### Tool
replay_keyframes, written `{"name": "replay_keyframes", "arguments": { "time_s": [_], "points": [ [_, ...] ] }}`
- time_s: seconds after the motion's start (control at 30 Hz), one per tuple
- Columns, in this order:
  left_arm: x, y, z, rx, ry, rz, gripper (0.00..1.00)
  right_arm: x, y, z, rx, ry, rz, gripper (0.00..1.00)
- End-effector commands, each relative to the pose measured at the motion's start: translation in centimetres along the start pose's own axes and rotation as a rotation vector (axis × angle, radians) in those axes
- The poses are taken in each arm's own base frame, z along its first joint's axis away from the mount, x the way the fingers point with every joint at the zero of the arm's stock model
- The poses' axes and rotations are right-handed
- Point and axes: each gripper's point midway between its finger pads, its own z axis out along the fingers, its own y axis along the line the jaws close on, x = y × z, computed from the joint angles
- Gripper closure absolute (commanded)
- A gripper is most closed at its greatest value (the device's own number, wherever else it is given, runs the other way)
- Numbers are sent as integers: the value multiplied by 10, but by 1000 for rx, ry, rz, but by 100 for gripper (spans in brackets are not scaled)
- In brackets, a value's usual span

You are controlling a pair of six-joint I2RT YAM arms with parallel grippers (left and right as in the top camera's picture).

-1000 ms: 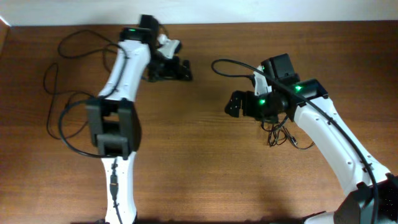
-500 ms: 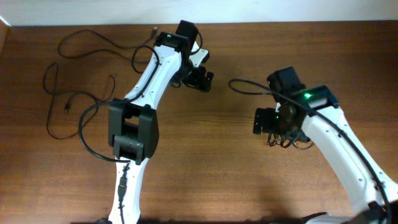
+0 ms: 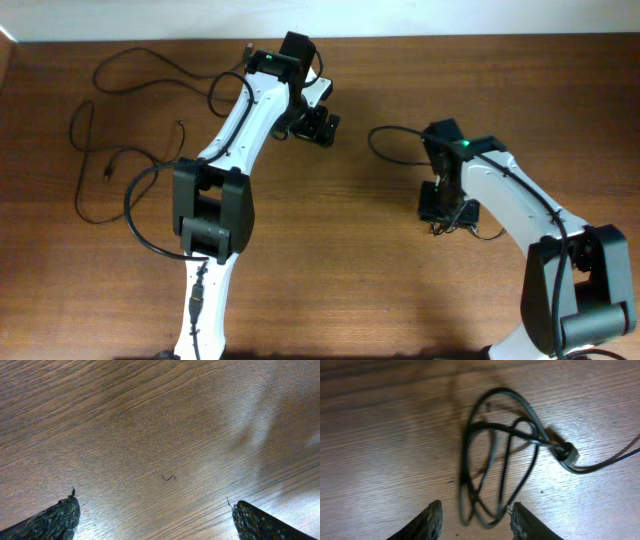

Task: Untangle cables

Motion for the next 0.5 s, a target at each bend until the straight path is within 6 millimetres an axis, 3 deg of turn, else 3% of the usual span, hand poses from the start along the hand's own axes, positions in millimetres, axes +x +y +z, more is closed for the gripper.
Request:
{"name": "replay_keyframes", "arguments": {
  "time_s": [0.0, 0.03, 0.13, 0.17, 0.3, 0.37, 0.43, 0.47],
  "points": [
    [-3, -1, -14, -10, -28, 10, 1, 0, 8, 5, -92, 28, -73, 56],
    [-3, -1, -14, -10, -29, 10, 1, 0, 12, 4, -113, 26, -95, 56],
    [-3, -1, -14, -10, -29, 11, 1, -2, 13, 5, -116, 18, -95, 91],
    [-3, -1, -14, -10, -29, 10, 1, -2, 13, 6, -116, 16, -95, 96],
    [-3, -1, -14, -10, -29, 11, 1, 2, 14, 18, -126, 16, -87, 96],
    [-3, -1, -14, -10, -29, 11, 1, 8, 23, 13, -187, 41, -88, 96],
    [-3, -1, -14, -10, -29, 11, 1, 6, 35, -12, -266, 26, -92, 96],
    [-3, -1, -14, -10, -28, 11, 1, 3, 36, -35, -285, -5, -96, 96]
  ]
}}
